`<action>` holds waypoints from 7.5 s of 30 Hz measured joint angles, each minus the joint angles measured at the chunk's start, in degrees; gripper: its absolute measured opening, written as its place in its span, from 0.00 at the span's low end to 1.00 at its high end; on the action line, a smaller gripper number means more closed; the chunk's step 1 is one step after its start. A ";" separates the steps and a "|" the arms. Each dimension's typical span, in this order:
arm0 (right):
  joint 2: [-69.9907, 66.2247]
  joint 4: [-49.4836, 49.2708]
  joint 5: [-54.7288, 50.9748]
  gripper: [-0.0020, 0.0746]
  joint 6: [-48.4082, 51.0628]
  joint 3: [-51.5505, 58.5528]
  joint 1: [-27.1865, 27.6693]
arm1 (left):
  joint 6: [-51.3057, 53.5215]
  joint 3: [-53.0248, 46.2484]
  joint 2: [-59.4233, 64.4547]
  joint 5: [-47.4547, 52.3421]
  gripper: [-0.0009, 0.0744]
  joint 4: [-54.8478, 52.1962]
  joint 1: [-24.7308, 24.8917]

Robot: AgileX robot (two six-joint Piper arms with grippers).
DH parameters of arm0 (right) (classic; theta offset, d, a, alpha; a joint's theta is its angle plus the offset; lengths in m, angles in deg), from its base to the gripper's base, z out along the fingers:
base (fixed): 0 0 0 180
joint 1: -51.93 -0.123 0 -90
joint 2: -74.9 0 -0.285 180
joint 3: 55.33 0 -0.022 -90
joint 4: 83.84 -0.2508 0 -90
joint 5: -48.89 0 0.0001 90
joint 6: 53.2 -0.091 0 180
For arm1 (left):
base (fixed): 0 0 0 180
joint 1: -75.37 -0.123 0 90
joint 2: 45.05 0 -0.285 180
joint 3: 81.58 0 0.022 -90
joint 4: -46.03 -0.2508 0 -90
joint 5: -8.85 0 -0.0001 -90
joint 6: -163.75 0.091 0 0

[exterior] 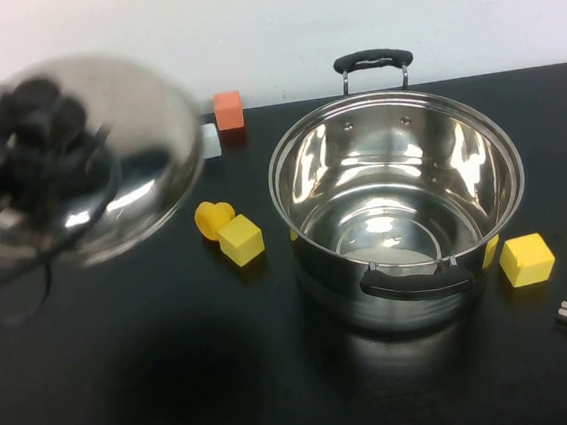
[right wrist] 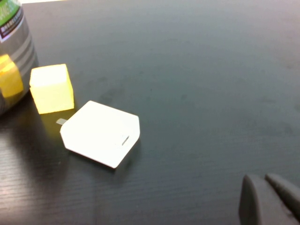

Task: Cover the pot
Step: Place the pot lid on the pot

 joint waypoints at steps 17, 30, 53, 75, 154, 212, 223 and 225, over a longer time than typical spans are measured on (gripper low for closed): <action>0.00 0.00 0.00 0.02 0.00 0.00 0.00 | -35.45 26.98 22.67 -0.66 0.45 -36.99 23.06; 0.00 0.00 0.00 0.02 0.00 0.00 0.00 | -38.62 33.72 32.88 3.03 0.45 -40.47 28.07; 0.00 0.00 0.00 0.02 0.00 0.00 0.00 | -50.66 34.07 33.38 6.23 0.45 -54.49 28.11; 0.00 0.00 0.00 0.02 0.00 0.00 0.00 | -64.31 34.19 32.17 0.34 0.45 -69.79 28.20; 0.00 0.00 0.00 0.02 0.00 0.00 0.00 | -70.35 31.45 31.38 8.44 0.45 -69.96 28.33; 0.00 0.00 0.00 0.02 0.00 0.00 0.00 | -68.17 31.45 32.05 6.37 0.45 -69.88 28.33; 0.00 0.00 0.00 0.02 0.00 0.00 0.00 | -65.18 31.45 32.05 6.27 0.45 -69.01 28.33; 0.00 0.00 0.00 0.02 0.00 0.00 0.00 | -64.91 31.45 32.05 6.27 0.46 -68.91 28.33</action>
